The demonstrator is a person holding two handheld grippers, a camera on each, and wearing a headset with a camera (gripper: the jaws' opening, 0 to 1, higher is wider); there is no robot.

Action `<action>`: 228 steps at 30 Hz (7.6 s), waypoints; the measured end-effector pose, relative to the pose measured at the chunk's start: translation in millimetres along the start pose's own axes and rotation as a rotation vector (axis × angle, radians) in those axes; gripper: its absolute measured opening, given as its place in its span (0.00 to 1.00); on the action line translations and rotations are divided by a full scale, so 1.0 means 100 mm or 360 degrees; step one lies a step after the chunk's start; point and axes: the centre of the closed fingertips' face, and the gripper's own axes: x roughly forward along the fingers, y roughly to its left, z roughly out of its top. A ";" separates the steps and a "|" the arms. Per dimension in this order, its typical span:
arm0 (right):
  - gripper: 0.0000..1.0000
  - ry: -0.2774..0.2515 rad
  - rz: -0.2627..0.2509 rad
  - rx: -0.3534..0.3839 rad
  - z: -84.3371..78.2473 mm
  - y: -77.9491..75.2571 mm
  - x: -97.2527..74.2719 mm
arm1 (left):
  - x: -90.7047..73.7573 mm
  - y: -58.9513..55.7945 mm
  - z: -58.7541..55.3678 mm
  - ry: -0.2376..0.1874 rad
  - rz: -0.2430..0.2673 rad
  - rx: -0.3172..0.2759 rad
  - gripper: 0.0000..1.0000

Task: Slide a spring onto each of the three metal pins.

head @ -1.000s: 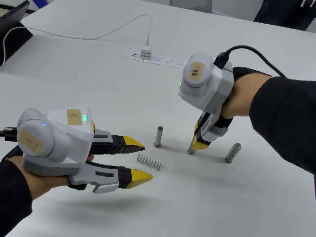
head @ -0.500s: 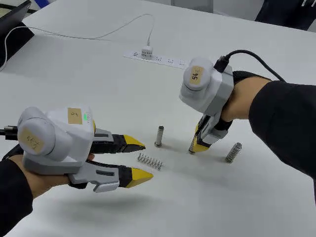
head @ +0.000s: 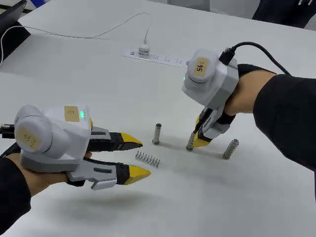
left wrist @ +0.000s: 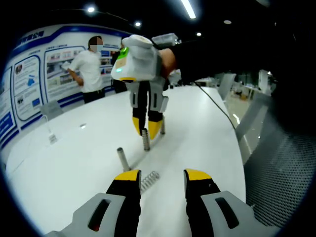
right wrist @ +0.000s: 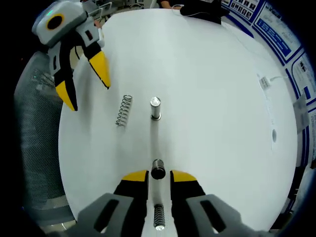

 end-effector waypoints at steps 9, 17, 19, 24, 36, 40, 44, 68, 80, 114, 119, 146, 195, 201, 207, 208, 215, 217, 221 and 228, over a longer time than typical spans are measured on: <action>0.19 -0.0048 -0.0075 -0.0035 0.09 -0.02 -0.21 | 0.01 0.00 0.01 -0.0002 -0.0002 0.0006 0.35; 0.19 -0.0093 -0.0100 -0.0077 0.25 0.01 -0.27 | -0.01 0.02 0.01 -0.0001 0.0006 0.0010 0.35; 0.19 -0.0105 -0.0094 -0.0091 0.30 0.04 -0.26 | -0.02 0.02 0.01 0.0000 0.0007 0.0010 0.35; 0.19 -0.0143 -0.0063 -0.0095 0.41 0.17 -0.25 | -0.03 0.04 0.00 0.0006 0.0016 0.0008 0.35; 0.19 -0.0188 0.0016 -0.0082 0.55 0.44 -0.02 | -0.04 0.04 -0.02 0.0019 0.0022 0.0007 0.35; 0.19 -0.0204 0.0033 -0.0059 0.56 0.47 0.06 | -0.04 0.04 -0.03 0.0026 0.0021 0.0008 0.35; 0.18 -0.0223 0.0040 -0.0021 0.57 0.45 0.13 | -0.04 0.04 -0.04 0.0031 0.0021 0.0008 0.35; 0.16 -0.0263 0.0050 0.0131 0.65 0.51 0.45 | -0.07 0.06 -0.07 0.0045 0.0031 0.0007 0.34; 0.12 -0.0236 0.0030 0.0100 0.64 0.50 0.50 | -0.08 0.08 -0.09 0.0049 0.0040 0.0004 0.34; 0.12 -0.0329 0.0035 -0.0129 0.65 0.80 -0.07 | -0.01 -0.03 0.04 0.0034 -0.0029 0.0082 0.31; 0.12 -0.0336 0.0026 -0.0152 0.65 0.82 -0.12 | 0.00 -0.05 0.07 0.0029 -0.0043 0.0111 0.29; 0.12 -0.0355 0.0018 -0.0260 0.56 0.92 -0.27 | 0.07 -0.20 0.13 0.0025 -0.0151 0.0205 0.11; 0.15 -0.0472 0.0039 -0.0249 0.87 0.96 -0.53 | 0.12 -0.23 0.18 0.0000 -0.0159 0.0195 0.11; 0.15 -0.0479 0.0047 -0.0227 0.86 0.96 -0.50 | 0.12 -0.22 0.22 -0.0025 -0.0151 0.0171 0.11; 0.13 -0.0485 0.0048 -0.0225 0.85 0.96 -0.50 | 0.12 -0.21 0.24 -0.0039 -0.0147 0.0167 0.11; 0.13 -0.0487 0.0047 -0.0225 0.86 0.96 -0.50 | 0.12 -0.21 0.25 -0.0046 -0.0146 0.0162 0.11; 0.12 -0.0483 0.0046 -0.0231 0.86 0.96 -0.50 | 0.13 -0.21 0.26 -0.0056 -0.0139 0.0158 0.11; 0.12 -0.0473 0.0044 -0.0239 0.86 0.96 -0.50 | 0.13 -0.20 0.26 -0.0056 -0.0135 0.0169 0.11; 0.12 -0.0457 0.0042 -0.0255 0.86 0.94 -0.51 | 0.13 -0.19 0.27 -0.0058 -0.0126 0.0171 0.11; 0.12 -0.0443 0.0024 -0.0274 0.89 0.88 -0.55 | 0.09 -0.15 0.24 -0.0053 -0.0096 0.0145 0.16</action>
